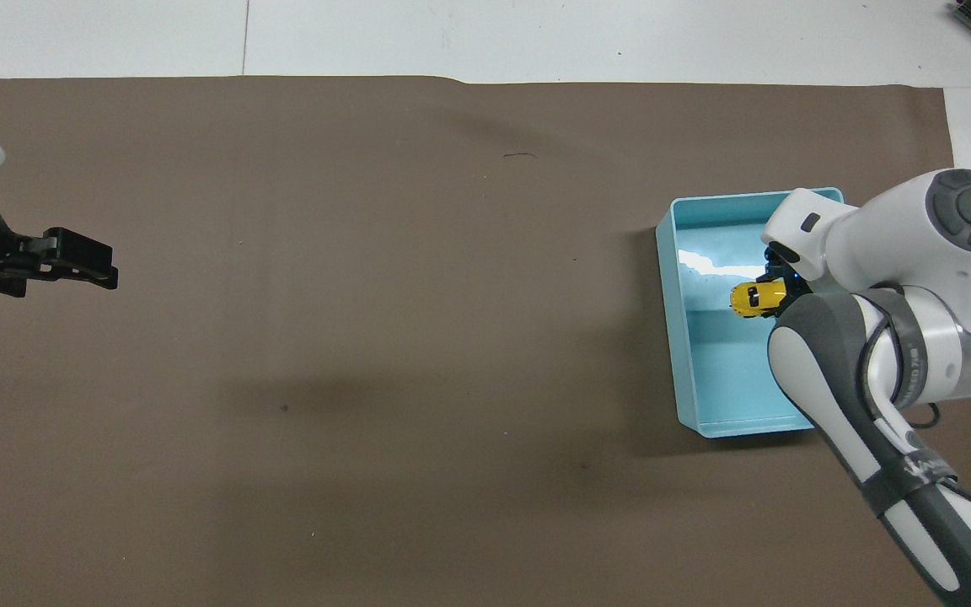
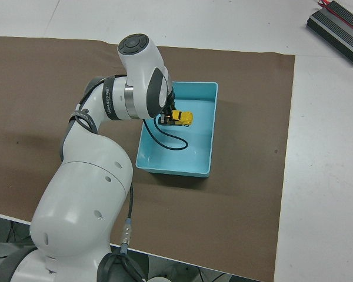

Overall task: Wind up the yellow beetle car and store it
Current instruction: 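Lower the car into the bin and open the right gripper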

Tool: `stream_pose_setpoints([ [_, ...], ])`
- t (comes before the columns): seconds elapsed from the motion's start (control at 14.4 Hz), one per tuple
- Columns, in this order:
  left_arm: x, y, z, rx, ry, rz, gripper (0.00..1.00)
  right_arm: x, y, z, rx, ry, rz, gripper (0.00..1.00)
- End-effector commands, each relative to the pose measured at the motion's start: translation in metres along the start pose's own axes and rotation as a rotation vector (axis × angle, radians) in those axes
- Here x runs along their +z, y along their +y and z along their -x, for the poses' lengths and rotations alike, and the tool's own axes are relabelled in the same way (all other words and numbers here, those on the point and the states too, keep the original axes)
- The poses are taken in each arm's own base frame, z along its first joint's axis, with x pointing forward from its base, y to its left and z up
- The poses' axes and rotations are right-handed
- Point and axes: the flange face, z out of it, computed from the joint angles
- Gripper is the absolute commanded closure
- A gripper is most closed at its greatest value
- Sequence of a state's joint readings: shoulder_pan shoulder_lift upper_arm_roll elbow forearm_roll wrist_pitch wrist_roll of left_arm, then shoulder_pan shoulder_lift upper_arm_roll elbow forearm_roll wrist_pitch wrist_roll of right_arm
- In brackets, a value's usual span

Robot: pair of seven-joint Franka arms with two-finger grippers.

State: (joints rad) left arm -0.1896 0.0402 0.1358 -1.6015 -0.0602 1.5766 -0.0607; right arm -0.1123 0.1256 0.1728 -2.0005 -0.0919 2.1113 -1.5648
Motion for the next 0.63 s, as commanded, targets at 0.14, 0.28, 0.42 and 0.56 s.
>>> stream_pose_setpoints([
  [0.14, -0.003, -0.002, -0.002, -0.005, -0.010, 0.004, 0.00, 0.037, -0.025, -0.003, -0.017, 0.013, 0.012, 1.00],
  [0.28, -0.004, -0.002, -0.002, -0.004, -0.008, 0.004, 0.00, 0.049, -0.032, -0.004, -0.021, 0.015, 0.018, 1.00],
  [0.42, -0.004, -0.002, -0.002, -0.004, -0.008, 0.004, 0.00, 0.057, -0.032, -0.001, -0.020, 0.013, 0.030, 1.00],
  [0.56, -0.004, -0.002, -0.002, -0.004, -0.008, 0.004, 0.00, 0.063, -0.031, 0.000, -0.021, 0.013, 0.032, 1.00],
])
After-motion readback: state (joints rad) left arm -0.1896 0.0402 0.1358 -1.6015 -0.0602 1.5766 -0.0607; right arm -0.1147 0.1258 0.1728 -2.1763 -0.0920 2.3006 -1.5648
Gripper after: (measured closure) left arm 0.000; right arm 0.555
